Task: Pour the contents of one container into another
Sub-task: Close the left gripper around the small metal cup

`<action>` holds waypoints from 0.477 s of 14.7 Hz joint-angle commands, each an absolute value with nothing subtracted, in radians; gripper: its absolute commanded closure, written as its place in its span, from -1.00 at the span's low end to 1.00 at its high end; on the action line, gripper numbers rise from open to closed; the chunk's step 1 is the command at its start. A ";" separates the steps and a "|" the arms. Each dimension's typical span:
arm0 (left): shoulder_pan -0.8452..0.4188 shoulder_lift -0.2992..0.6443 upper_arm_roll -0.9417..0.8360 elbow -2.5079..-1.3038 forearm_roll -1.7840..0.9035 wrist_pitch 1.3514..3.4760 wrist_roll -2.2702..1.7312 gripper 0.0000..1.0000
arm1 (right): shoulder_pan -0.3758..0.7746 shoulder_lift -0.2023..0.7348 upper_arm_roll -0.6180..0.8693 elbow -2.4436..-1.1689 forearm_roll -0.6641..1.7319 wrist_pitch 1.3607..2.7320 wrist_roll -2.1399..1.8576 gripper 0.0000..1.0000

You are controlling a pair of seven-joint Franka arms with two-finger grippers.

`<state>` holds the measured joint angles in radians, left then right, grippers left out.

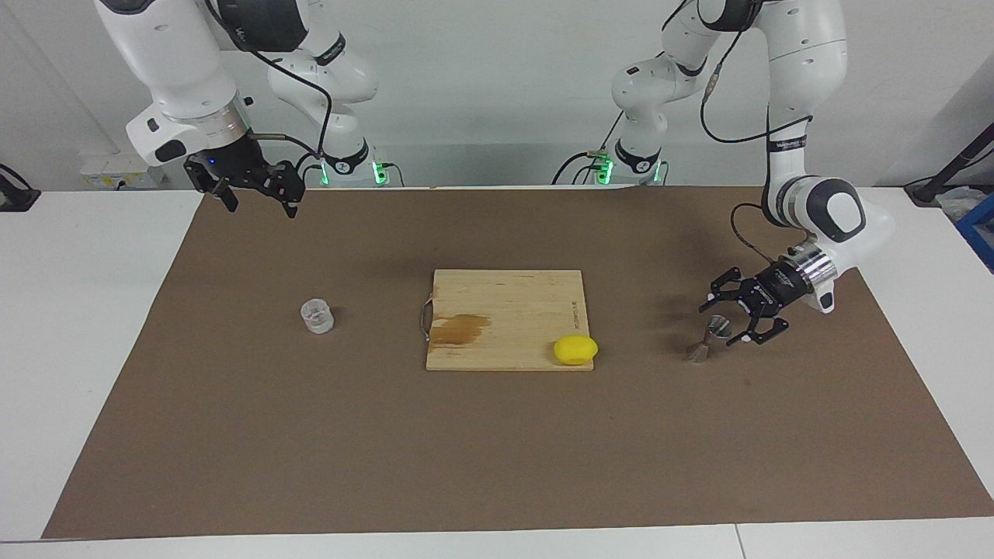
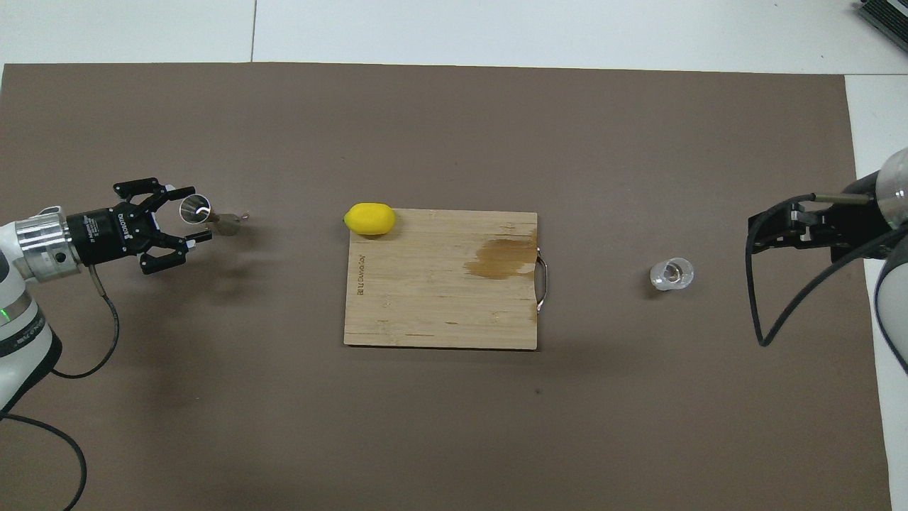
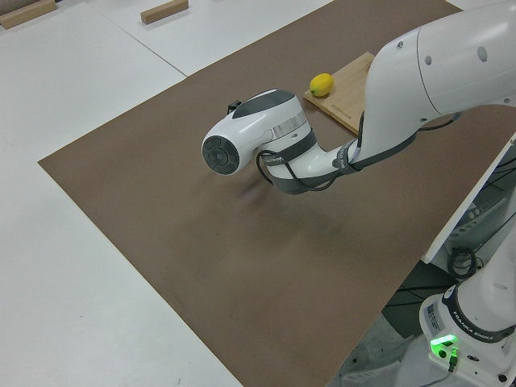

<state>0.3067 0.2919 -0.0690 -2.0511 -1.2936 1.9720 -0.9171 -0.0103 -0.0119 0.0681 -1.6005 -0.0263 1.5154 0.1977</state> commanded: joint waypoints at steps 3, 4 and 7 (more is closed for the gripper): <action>0.281 0.268 -0.061 -2.083 -1.341 2.003 -0.888 -0.62 | -0.038 -0.018 0.075 -1.603 -0.008 1.505 0.181 -1.00; 0.281 0.268 -0.061 -2.083 -1.341 2.005 -0.888 -0.61 | -0.038 -0.018 0.075 -1.603 -0.008 1.505 0.181 -1.00; 0.282 0.268 -0.060 -2.086 -1.341 2.005 -0.882 -0.61 | -0.038 -0.018 0.075 -1.603 -0.008 1.505 0.181 -1.00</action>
